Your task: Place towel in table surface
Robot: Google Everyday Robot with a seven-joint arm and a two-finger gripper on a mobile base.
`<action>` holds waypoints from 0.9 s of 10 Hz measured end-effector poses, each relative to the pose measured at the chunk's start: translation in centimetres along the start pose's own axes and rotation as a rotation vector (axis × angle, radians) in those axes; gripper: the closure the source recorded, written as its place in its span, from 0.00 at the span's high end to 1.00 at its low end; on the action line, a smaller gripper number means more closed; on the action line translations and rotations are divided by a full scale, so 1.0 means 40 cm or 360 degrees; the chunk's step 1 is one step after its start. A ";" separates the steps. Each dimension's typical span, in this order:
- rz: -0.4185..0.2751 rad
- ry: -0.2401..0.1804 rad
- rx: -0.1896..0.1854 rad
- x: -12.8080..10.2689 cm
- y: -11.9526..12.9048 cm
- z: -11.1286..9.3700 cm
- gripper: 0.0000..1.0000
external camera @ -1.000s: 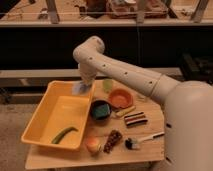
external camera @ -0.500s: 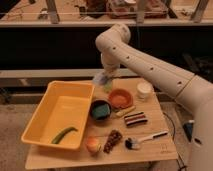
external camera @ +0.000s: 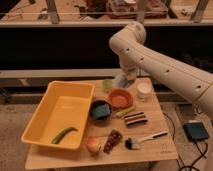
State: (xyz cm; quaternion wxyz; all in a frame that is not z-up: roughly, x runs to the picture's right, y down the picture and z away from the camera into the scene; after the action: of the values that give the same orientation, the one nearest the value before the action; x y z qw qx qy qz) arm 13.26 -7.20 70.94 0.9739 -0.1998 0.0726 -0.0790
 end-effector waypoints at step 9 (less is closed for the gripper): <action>0.0237 -0.0048 -0.0148 0.170 0.099 -0.012 0.00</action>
State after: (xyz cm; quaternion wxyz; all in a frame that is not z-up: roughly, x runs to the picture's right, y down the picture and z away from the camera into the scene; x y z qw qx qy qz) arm 20.33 -5.01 68.17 0.9678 -0.2400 0.0761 0.0002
